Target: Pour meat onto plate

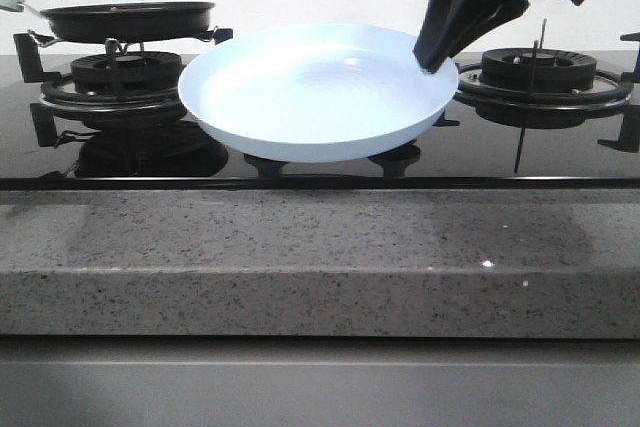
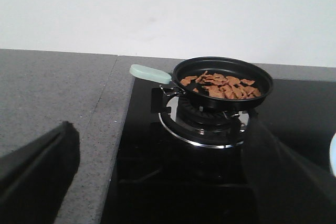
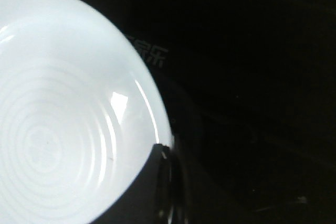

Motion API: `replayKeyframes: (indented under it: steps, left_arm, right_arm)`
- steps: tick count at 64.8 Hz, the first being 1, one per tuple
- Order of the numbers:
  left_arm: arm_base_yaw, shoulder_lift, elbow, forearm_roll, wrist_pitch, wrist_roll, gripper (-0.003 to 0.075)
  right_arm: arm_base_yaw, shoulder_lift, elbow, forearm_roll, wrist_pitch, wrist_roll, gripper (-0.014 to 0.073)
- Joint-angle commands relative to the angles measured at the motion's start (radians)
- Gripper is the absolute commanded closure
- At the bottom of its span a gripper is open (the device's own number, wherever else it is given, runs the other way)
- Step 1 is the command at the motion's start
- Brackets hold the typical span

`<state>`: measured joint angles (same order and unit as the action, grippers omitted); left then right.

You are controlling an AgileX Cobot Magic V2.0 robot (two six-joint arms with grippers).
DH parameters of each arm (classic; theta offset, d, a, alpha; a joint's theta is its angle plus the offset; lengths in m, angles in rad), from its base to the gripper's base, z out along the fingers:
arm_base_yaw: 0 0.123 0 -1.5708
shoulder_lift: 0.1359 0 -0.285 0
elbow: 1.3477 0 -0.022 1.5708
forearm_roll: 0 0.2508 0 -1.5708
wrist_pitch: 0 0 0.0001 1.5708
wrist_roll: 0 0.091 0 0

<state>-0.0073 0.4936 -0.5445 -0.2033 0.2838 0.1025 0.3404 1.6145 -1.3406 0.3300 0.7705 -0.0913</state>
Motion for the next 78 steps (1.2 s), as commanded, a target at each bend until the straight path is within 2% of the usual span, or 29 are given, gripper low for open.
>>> replayKeyframes:
  steps: [1, 10, 17, 41, 51, 58, 69, 78]
  left_arm:
    - [-0.004, 0.011, -0.036, -0.088, -0.07, -0.004, 0.0101]
    - [-0.004, 0.041, -0.067, -0.282, 0.027, -0.004, 0.0101]
    - [-0.004, 0.134, -0.126, -0.396, 0.13, -0.004, 0.0101]
    - [0.002, 0.537, -0.39, -0.421, 0.195, -0.002, 0.0101]
    - [0.077, 0.698, -0.567, -0.482, 0.276, -0.002, 0.0101]
    - [0.148, 0.794, -0.643, -0.62, 0.368, 0.059, 0.0101]
    - [0.245, 0.925, -0.677, -0.955, 0.499, 0.229, 0.0101]
    - [0.276, 0.991, -0.677, -1.017, 0.495, 0.245, 0.0101]
  right_arm:
    - [0.001, -0.052, -0.025, 0.026, -0.051, -0.01, 0.0663]
    - [0.001, -0.052, -0.025, 0.026, -0.051, -0.01, 0.0663]
    - [0.001, -0.052, -0.025, 0.026, -0.049, -0.01, 0.0663]
    - [0.001, -0.052, -0.025, 0.026, -0.049, -0.01, 0.0663]
    - [0.001, -0.052, -0.025, 0.026, -0.049, -0.01, 0.0663]
    - [0.001, -0.052, -0.025, 0.026, -0.049, -0.01, 0.0663]
    - [0.001, -0.052, -0.025, 0.026, -0.049, -0.01, 0.0663]
    - [0.001, -0.052, -0.025, 0.026, -0.049, -0.01, 0.0663]
